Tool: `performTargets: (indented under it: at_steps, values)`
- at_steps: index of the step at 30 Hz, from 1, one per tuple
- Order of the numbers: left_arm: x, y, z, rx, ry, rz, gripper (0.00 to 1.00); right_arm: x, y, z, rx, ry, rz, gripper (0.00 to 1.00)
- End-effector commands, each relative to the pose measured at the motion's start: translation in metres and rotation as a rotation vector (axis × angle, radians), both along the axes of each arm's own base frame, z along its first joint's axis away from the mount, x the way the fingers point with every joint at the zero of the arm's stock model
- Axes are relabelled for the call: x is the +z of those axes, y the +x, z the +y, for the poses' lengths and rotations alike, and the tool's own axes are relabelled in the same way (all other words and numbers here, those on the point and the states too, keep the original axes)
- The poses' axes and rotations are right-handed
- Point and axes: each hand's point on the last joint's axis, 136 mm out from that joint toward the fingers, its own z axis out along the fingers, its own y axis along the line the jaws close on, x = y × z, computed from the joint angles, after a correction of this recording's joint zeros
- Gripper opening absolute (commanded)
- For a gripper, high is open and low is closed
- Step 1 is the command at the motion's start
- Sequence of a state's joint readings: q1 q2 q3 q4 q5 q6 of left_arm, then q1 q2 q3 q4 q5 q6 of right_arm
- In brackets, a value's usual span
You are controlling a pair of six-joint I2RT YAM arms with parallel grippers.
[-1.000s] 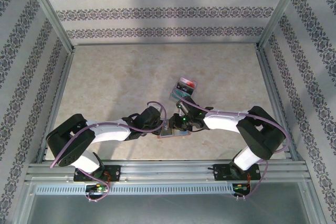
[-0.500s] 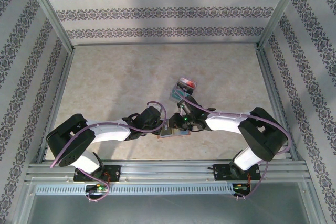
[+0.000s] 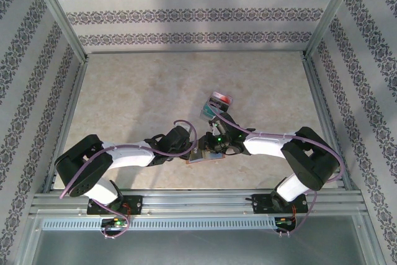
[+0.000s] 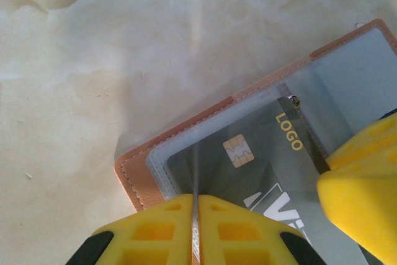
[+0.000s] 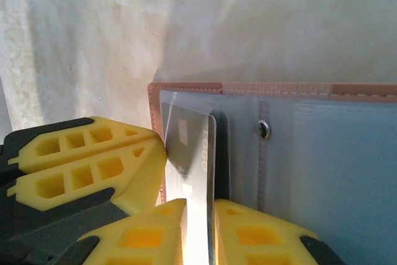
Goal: Take the credit cards out of the card holder
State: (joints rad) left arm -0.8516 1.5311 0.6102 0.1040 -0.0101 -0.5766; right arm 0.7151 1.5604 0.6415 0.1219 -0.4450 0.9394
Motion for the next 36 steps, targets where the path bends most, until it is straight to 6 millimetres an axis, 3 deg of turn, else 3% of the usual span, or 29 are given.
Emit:
performTargets:
  at_steps: [1,13,23,29,36]
  values:
    - [-0.013,-0.01,-0.001,-0.025,0.02,0.045,0.1,0.009,0.003,0.008,0.015,0.065,-0.018,0.17]
    - [-0.013,-0.01,0.003,-0.006,0.031,0.046,0.15,0.01,0.005,-0.009,-0.026,0.071,-0.029,0.15]
    - [-0.013,-0.01,0.003,-0.003,0.032,0.047,0.16,0.011,0.006,-0.005,-0.026,0.115,-0.026,0.12]
    - [-0.014,-0.01,0.003,-0.005,0.032,0.049,0.15,0.002,0.005,-0.011,-0.049,0.084,-0.011,0.22]
    - [-0.014,-0.01,0.002,-0.007,0.032,0.051,0.14,-0.013,-0.001,-0.015,-0.037,0.006,0.017,0.25]
